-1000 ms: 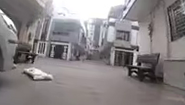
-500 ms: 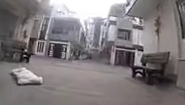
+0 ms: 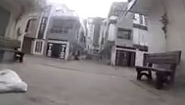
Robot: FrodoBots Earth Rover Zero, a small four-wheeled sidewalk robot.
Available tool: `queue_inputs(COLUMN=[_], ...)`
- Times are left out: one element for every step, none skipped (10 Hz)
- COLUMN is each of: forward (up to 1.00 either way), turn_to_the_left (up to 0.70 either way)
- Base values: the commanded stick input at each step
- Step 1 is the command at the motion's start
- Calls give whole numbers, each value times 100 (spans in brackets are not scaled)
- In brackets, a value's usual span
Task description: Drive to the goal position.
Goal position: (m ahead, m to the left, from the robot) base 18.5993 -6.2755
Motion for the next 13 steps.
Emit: queue_inputs(forward=[100,100,100,100,100,100,100,100,100,100,100,100,100], turn_to_the_left=[2,-35,-18,5,5,-34,-14,0,5,5,-13,-35,-21])
